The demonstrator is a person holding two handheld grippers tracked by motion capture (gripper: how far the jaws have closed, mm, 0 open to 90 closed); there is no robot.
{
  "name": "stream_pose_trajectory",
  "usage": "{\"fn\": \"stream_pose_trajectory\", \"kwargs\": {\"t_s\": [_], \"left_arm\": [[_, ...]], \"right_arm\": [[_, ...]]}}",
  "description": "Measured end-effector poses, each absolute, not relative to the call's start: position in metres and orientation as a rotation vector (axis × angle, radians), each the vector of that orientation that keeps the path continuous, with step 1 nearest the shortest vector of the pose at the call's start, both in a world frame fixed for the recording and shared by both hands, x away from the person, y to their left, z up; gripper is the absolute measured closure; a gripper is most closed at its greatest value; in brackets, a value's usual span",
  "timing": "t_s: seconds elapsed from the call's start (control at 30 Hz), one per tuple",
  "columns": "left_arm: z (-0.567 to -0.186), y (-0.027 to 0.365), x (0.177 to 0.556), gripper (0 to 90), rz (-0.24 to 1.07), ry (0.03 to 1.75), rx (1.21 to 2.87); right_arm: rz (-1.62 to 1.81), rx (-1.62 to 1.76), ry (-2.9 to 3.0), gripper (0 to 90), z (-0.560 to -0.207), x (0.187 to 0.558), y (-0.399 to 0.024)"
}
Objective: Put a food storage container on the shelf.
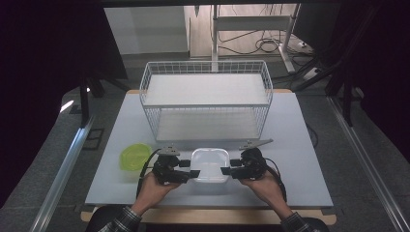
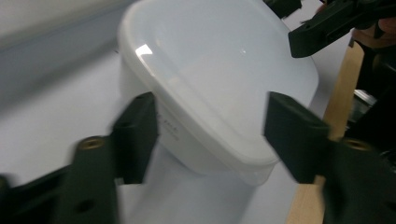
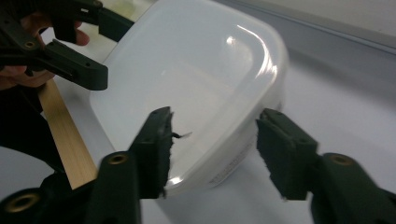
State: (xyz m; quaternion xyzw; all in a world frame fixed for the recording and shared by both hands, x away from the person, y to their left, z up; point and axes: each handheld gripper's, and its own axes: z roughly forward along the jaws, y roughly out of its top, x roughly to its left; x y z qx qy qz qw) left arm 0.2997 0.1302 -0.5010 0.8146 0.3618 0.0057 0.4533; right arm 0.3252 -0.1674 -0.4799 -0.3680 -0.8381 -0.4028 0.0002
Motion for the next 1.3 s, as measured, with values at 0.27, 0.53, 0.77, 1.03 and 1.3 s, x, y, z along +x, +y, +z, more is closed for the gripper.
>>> {"fn": "stream_pose_trajectory", "kwargs": {"t_s": [0.27,0.53,0.77,1.03,1.3], "left_arm": [[-0.497,0.130,0.292,65.0,0.134,0.952,1.926],[-0.496,0.131,0.291,79.6,0.172,0.977,1.884],[-0.493,0.134,0.291,79.5,0.155,0.980,1.867],[-0.476,0.138,0.291,78.9,0.186,0.969,1.860],[-0.451,0.144,0.294,78.8,0.252,0.944,1.841]], "right_arm": [[-1.356,-1.262,-2.623,68.1,-0.472,0.319,-0.173],[-1.389,-1.343,-2.648,77.2,-0.474,0.319,-0.173],[-1.450,-1.327,-2.669,77.4,-0.467,0.315,-0.171],[-1.556,-1.262,-2.674,78.2,-0.443,0.312,-0.170],[-1.610,-1.208,-2.712,78.4,-0.419,0.316,-0.163]]}}
